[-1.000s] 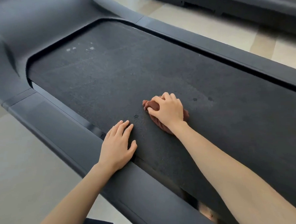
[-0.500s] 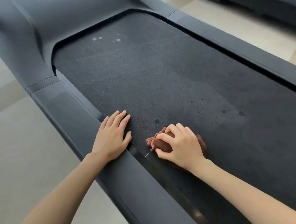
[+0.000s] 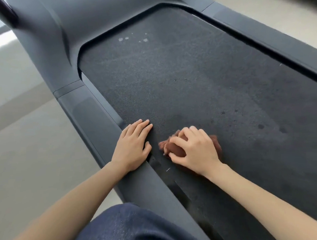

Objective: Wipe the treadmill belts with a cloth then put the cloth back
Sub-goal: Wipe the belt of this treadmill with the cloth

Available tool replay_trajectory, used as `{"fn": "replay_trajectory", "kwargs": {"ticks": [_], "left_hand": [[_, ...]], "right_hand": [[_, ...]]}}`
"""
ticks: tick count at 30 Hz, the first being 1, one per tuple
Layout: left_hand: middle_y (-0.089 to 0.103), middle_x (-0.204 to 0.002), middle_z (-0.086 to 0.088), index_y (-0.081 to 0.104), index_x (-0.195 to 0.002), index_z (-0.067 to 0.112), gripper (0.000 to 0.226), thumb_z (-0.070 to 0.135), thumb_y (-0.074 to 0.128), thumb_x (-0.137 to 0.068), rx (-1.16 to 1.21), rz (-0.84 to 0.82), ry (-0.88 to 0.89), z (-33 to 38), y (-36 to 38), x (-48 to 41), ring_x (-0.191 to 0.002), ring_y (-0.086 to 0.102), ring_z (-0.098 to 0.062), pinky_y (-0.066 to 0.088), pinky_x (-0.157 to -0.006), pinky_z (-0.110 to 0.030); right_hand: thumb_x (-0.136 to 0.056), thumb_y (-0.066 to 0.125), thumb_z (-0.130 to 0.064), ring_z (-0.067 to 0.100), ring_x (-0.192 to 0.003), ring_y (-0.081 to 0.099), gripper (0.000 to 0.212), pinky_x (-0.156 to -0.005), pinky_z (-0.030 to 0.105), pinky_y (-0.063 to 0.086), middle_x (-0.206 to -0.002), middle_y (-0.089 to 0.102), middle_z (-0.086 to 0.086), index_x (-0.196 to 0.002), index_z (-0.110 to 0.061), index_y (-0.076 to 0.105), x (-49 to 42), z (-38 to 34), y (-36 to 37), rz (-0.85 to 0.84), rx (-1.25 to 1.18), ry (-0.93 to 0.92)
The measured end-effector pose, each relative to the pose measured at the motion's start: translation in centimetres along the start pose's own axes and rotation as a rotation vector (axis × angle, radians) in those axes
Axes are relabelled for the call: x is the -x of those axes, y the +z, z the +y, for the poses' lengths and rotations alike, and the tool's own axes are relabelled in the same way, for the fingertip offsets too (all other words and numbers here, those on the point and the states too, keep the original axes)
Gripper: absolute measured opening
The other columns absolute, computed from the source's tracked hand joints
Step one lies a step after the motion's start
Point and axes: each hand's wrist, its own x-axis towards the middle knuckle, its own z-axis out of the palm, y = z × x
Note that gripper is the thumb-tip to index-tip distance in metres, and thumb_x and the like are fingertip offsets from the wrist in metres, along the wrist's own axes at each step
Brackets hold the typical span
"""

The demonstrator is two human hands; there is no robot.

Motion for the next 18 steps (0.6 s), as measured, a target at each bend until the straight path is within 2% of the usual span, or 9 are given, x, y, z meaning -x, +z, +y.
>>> {"fn": "replay_trajectory", "kwargs": {"ticks": [2,5,7,9,13,18], "left_hand": [[0.035,-0.149,0.0,0.039,-0.141,0.015,0.058,0.031,0.037,-0.086,-0.017,-0.007,-0.002,0.0,0.1,0.1,-0.141,0.024,-0.02,0.015,-0.117,-0.039],[0.035,-0.15,-0.002,0.039,-0.142,0.014,0.061,0.037,0.031,-0.087,-0.035,-0.019,0.023,0.0,0.1,0.1,-0.141,0.023,-0.022,0.015,-0.117,-0.04],[0.035,-0.149,-0.004,0.04,-0.141,0.013,0.065,0.043,0.025,-0.085,-0.032,-0.025,0.05,-0.1,0.1,0.1,-0.141,0.024,-0.024,0.016,-0.116,-0.042],[0.036,-0.149,-0.004,0.041,-0.14,0.012,0.063,0.042,0.028,-0.086,-0.032,-0.036,0.089,-0.1,-0.1,-0.4,-0.141,0.025,-0.023,0.016,-0.117,-0.041],[0.033,-0.15,-0.001,0.041,-0.141,0.014,0.054,0.033,0.041,-0.09,-0.059,-0.049,0.276,1.8,-0.3,-3.1,-0.141,0.023,-0.021,0.013,-0.117,-0.038],[0.032,-0.151,0.002,0.038,-0.142,0.017,0.054,0.033,0.042,-0.091,-0.081,-0.058,0.491,5.8,0.1,-7.1,-0.142,0.022,-0.019,0.012,-0.118,-0.04]], "right_hand": [[-0.073,0.061,-0.047,0.024,-0.076,0.052,0.028,-0.063,0.035,0.042,-0.083,0.057,0.003,-0.089,-0.025,0.067,4.2,-0.2,-1.2,-0.039,-0.032,-0.084],[-0.074,0.061,-0.049,0.024,-0.075,0.054,0.027,-0.063,0.033,0.043,-0.082,0.057,0.001,-0.089,-0.028,0.067,7.5,0.6,-2.0,-0.088,-0.02,-0.108],[-0.073,0.061,-0.05,0.024,-0.074,0.054,0.028,-0.062,0.032,0.042,-0.081,0.057,0.001,-0.089,-0.028,0.068,7.0,1.0,-1.9,-0.082,-0.01,-0.109],[-0.072,0.063,-0.05,0.025,-0.075,0.054,0.029,-0.063,0.033,0.042,-0.081,0.057,0.001,-0.089,-0.027,0.068,5.0,1.5,-1.3,-0.065,0.001,-0.07],[-0.073,0.069,-0.048,0.028,-0.081,0.055,0.033,-0.066,0.036,0.046,-0.086,0.059,0.004,-0.096,-0.025,0.069,1.2,5.8,-0.9,0.01,0.064,0.176],[-0.076,0.071,-0.047,0.028,-0.085,0.053,0.033,-0.069,0.037,0.044,-0.091,0.058,0.002,-0.102,-0.027,0.068,4.5,14.7,-2.9,0.138,0.179,0.527]]}}
